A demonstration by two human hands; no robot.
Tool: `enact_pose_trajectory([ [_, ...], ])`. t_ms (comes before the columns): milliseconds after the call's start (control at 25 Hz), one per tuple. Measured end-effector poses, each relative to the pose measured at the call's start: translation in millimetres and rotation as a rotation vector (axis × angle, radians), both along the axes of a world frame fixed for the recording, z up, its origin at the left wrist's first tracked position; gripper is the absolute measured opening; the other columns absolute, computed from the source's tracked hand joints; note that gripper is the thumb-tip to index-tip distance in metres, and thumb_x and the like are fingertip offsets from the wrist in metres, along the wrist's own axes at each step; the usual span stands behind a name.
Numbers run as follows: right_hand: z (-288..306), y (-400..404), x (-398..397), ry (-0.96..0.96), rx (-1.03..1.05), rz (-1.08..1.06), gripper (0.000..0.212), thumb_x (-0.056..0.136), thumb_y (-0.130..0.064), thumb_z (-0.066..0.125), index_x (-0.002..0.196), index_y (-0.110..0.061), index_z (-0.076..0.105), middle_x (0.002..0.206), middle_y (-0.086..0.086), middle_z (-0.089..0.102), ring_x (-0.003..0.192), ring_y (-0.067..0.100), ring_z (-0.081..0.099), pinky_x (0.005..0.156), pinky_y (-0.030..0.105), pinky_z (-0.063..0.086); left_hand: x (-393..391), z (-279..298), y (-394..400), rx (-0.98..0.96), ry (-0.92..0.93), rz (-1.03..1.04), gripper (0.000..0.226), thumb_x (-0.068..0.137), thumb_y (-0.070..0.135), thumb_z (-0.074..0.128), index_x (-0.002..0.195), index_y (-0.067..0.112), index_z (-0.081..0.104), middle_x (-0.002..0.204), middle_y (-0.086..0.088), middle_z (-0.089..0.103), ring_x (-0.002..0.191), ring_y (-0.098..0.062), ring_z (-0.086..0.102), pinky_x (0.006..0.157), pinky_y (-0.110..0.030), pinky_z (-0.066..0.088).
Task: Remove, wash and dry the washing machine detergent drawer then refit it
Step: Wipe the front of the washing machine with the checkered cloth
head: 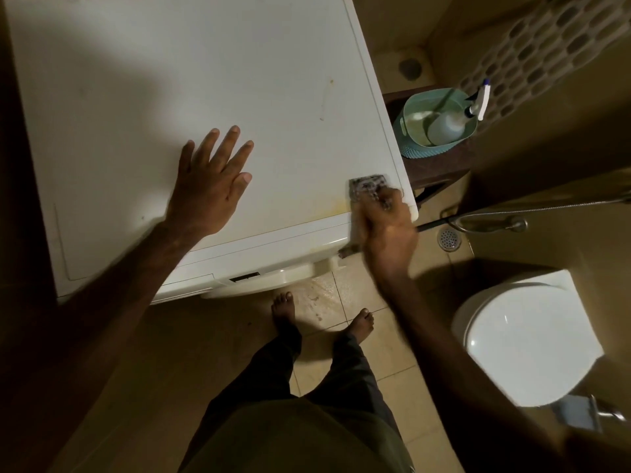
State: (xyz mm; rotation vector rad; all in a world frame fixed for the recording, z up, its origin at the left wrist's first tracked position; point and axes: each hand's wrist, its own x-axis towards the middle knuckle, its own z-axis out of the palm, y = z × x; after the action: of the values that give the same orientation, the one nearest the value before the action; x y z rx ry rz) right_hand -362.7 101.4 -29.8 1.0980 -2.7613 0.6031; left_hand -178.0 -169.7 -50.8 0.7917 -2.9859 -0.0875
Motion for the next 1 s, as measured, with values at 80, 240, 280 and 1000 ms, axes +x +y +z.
enact_pose_trajectory([
  [80,-4,-6,49,-0.049,0.005,0.203,0.029,0.099,-0.03,0.069,0.127,-0.022,0.074,0.127,0.013,0.066,0.094,0.027,0.063,0.057,0.029,0.052,0,-1,0,-0.005,0.009,-0.005,0.057,0.113,0.046,0.021,0.165,0.024,0.026,0.174,-0.004,0.017,0.158,-0.036,0.02,0.122,-0.059,0.019],
  [240,-2,28,37,-0.098,0.048,0.388,0.027,0.096,-0.031,0.073,0.122,-0.023,0.076,0.124,0.01,0.066,0.096,0.025,0.068,0.058,0.034,0.062,1,-1,0,-0.003,0.024,-0.004,0.057,0.113,0.047,0.02,0.165,0.025,0.026,0.174,-0.004,0.017,0.158,-0.036,0.021,0.122,-0.059,0.019],
  [280,-1,37,15,-0.094,0.042,0.292,0.025,0.096,-0.032,0.073,0.119,-0.022,0.076,0.123,0.011,0.065,0.093,0.025,0.069,0.057,0.037,0.062,0,-1,1,-0.003,0.025,-0.003,0.057,0.113,0.047,0.02,0.165,0.025,0.026,0.174,-0.004,0.018,0.158,-0.035,0.021,0.122,-0.059,0.019],
  [1000,-5,-1,-51,0.079,0.027,0.017,0.033,0.102,-0.039,0.056,0.124,-0.018,0.071,0.125,0.016,0.063,0.113,0.039,0.055,0.092,0.049,0.048,1,-2,2,-0.027,0.039,0.01,0.056,0.114,0.047,0.019,0.165,0.026,0.025,0.174,-0.002,0.018,0.158,-0.033,0.022,0.123,-0.057,0.019],
])
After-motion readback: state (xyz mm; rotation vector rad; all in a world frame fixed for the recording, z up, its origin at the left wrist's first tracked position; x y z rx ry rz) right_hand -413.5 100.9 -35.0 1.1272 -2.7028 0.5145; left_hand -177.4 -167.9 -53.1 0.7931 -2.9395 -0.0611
